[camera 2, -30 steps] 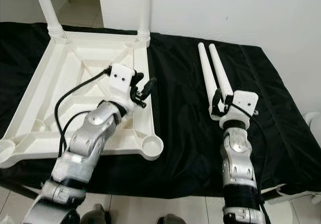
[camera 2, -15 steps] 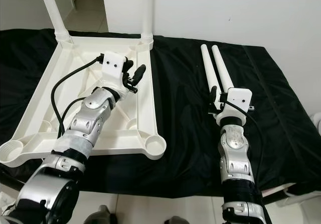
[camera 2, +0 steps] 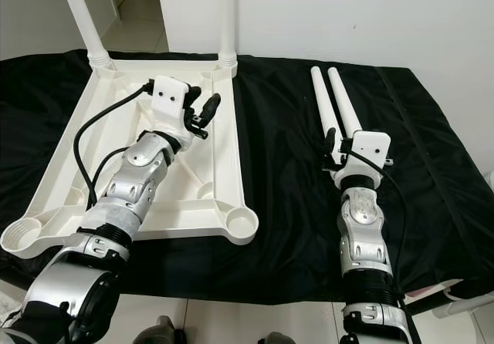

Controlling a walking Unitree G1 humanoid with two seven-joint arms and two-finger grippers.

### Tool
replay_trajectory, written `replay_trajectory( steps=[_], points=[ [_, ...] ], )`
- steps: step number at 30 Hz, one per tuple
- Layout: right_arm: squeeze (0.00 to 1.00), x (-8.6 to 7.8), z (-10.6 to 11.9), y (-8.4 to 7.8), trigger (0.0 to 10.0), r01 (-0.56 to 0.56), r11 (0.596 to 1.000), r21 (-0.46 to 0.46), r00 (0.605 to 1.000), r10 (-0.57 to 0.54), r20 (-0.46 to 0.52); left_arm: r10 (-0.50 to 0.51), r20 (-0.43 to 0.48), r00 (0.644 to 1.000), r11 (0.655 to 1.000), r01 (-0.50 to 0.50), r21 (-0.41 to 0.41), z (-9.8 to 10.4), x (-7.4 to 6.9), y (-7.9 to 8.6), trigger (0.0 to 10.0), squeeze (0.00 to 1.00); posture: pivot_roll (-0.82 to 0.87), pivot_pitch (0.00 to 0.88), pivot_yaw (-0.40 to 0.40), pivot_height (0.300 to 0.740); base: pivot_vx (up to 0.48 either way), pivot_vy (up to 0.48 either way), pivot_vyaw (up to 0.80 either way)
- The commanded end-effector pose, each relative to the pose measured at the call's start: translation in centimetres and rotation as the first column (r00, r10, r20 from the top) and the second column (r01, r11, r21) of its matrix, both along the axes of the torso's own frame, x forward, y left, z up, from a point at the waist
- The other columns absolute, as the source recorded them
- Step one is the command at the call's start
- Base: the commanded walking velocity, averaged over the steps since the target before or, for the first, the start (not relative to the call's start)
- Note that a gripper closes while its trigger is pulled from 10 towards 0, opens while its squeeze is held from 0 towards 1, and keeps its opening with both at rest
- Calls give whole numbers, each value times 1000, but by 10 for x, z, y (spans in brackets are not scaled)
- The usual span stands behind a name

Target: Building children table

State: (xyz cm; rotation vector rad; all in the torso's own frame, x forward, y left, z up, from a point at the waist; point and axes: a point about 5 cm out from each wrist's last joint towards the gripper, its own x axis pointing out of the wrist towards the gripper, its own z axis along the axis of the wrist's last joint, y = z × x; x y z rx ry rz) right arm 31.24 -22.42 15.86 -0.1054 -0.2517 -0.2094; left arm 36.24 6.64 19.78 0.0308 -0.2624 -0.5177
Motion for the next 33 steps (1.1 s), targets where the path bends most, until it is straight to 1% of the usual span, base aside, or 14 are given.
replay_trajectory(
  steps=[1, 4, 5, 7, 8, 12, 14, 15, 16, 21, 23, 25, 26, 33],
  points=[
    [1000, 1, 7, -4, 10000, -9, 1000, 3, 1000, 9, 4, -98, 14, 995, 994, 97, 43, -1, -8, -8, 10000, 0, -7, 76, 3, 740, 0, 0, 0],
    [1000, 1, 10, -4, 10000, -19, 1000, -6, 1000, 19, 6, -121, 28, 992, 991, 119, 55, 0, -13, -10, 10000, 0, -3, 90, 1, 740, 0, 0, 0],
    [0, 6, 13, -3, 10000, -45, 999, -4, 999, 45, 0, -139, 25, 990, 989, 137, 55, 1, -17, -11, 10000, 0, 8, 125, -9, 740, 0, 0, 0],
    [0, 7, 14, -2, 10000, -52, 999, -3, 999, 52, -2, -144, 24, 989, 988, 142, 55, 1, -18, -11, 10000, 0, 8, 125, -9, 740, 0, 0, 0],
    [0, 9, 16, -2, 10000, -60, 998, -2, 998, 60, -1, -145, 21, 989, 988, 143, 52, 1, -20, -10, 10000, 0, 21, 171, -12, 740, 0, 0, 0],
    [0, 17, 21, -2, 10000, -68, 998, -17, 998, 68, -17, -145, -2, 989, 988, 145, 50, -2, -27, -8, 10000, 0, 30, 198, -13, 740, 0, 0, 0],
    [0, 19, 23, -3, 10000, -81, 997, -17, 996, 80, -30, -145, -22, 989, 988, 146, 47, -6, -35, -8, 10000, 0, 50, 238, -17, 740, 0, 0, 0],
    [0, 19, 23, -3, 10000, -81, 997, -17, 996, 80, -30, -145, -22, 989, 988, 146, 47, -6, -35, -8, 10000, 0, 50, 238, -17, 740, 0, 0, 0],
    [0, 20, 23, -4, 10000, -92, 996, -13, 995, 91, -46, -144, -39, 989, 988, 146, 45, -11, -44, -9, 10000, 0, 55, 254, -16, 740, 0, 0, 0],
    [0, 21, 18, -4, 10000, -108, 994, -11, 991, 107, -83, -153, -57, 987, 987, 155, 50, -14, -53, -9, 10000, 0, 62, 270, -14, 740, 0, 0, 0],
    [0, 21, 18, -4, 10000, -108, 994, -11, 991, 107, -83, -153, -57, 987, 987, 155, 50, -14, -53, -9, 10000, 0, 62, 270, -14, 740, 0, 0, 0],
    [0, 20, 14, -4, 10000, -107, 994, -6, 989, 105, -105, -157, -65, 985, 986, 160, 48, -13, -57, -9, 10000, 0, 66, 282, -16, 740, 0, 0, 0],
    [0, 16, 3, 0, 10000, -119, 993, 25, 982, 121, -143, -156, -73, 985, 986, 160, 49, -11, -60, -6, 10000, 0, 72, 288, -16, 740, 0, 0, 0],
    [0, 4, -12, 10, 10000, -115, 990, 78, 976, 127, -174, -134, -74, 988, 990, 137, 42, -3, -60, -1, 10000, 0, 74, 292, -19, 740, 0, 0, 0]
  ],
)
